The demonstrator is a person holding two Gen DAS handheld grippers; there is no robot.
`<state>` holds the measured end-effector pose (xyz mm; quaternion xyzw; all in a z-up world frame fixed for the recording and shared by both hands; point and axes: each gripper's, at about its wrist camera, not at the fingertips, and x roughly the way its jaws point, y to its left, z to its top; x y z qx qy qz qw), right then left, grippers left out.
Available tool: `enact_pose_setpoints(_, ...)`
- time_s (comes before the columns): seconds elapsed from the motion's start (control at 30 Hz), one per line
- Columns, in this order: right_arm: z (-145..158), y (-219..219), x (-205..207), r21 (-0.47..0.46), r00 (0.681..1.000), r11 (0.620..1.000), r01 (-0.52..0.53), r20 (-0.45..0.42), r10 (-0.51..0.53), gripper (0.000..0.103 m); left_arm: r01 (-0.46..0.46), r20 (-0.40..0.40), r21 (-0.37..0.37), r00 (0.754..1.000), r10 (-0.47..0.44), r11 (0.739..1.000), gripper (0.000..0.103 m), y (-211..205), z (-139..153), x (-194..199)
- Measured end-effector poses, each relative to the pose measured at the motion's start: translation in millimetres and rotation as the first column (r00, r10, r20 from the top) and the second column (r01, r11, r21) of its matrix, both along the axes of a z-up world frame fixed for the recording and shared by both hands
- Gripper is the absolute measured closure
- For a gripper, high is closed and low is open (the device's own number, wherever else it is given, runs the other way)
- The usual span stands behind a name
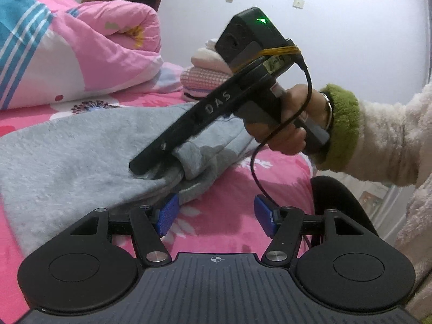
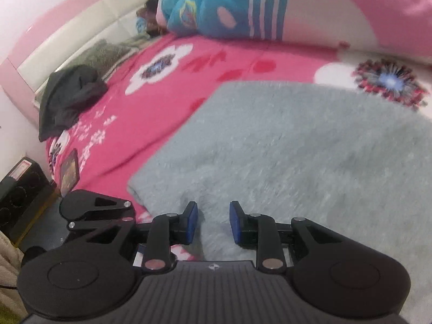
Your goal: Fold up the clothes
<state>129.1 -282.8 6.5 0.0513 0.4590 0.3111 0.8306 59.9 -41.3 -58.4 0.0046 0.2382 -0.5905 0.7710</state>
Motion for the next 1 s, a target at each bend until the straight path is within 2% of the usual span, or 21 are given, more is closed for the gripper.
enact_pose_setpoints(0.13,8.1,-8.2,26.9,0.030,0.986,0.987,0.156,0.047,-0.157,0.076,-0.021,0.016,-0.006,1.000,0.021,1.000,0.041,10.6,4.5,-4.0)
enact_pose_setpoints(0.27,-16.7,21.3,45.5,-0.001,0.988,0.988,0.152,0.001,-0.152,0.076,-0.069,0.039,0.034,0.997,0.068,0.997,0.041,20.7,6.5,-11.6)
enact_pose_setpoints(0.4,-17.3,48.1,19.5,0.067,1.000,0.998,0.003,-0.020,-0.002,0.076,-0.119,0.032,0.055,0.993,0.117,0.991,0.041,38.2,4.6,-17.2)
enact_pose_setpoints(0.47,-5.2,40.2,2.2,0.124,0.999,0.992,0.036,0.000,-0.036,0.075,-0.151,0.030,0.050,0.988,0.149,0.987,0.041,48.2,3.1,-17.8)
enact_pose_setpoints(0.53,3.7,22.4,-18.0,0.145,0.990,0.981,0.127,0.035,-0.133,0.074,-0.176,0.029,0.029,0.984,0.176,0.984,0.041,56.3,3.5,-16.2)
enact_pose_setpoints(0.6,7.4,0.8,-39.5,0.169,0.971,0.960,0.224,0.049,-0.235,0.070,-0.201,0.017,-0.002,0.979,0.201,0.980,0.041,60.3,3.5,-11.8)
enact_pose_setpoints(0.63,9.2,-10.1,-50.2,0.182,0.957,0.945,0.271,0.055,-0.285,0.062,-0.210,0.003,-0.012,0.978,0.210,0.978,0.041,62.0,2.4,-9.6)
enact_pose_setpoints(0.77,6.4,-44.4,-95.5,0.211,0.886,0.875,0.435,0.070,-0.458,0.055,-0.270,-0.028,-0.003,0.962,0.270,0.963,0.041,66.1,-1.9,-2.2)
enact_pose_setpoints(0.87,-1.4,-51.3,-119.6,0.183,0.844,0.842,0.507,0.094,-0.528,0.039,-0.312,-0.047,-0.015,0.949,0.311,0.950,0.041,67.5,-1.0,0.6)
enact_pose_setpoints(0.93,-4.1,-50.9,-134.1,0.160,0.821,0.829,0.537,0.127,-0.556,0.039,-0.333,-0.075,-0.042,0.941,0.329,0.942,0.040,70.8,-0.3,3.9)
enact_pose_setpoints(1.0,-3.7,-48.3,-144.4,0.134,0.806,0.824,0.551,0.172,-0.567,0.033,-0.359,-0.094,-0.063,0.931,0.353,0.931,0.039,72.9,0.4,6.2)
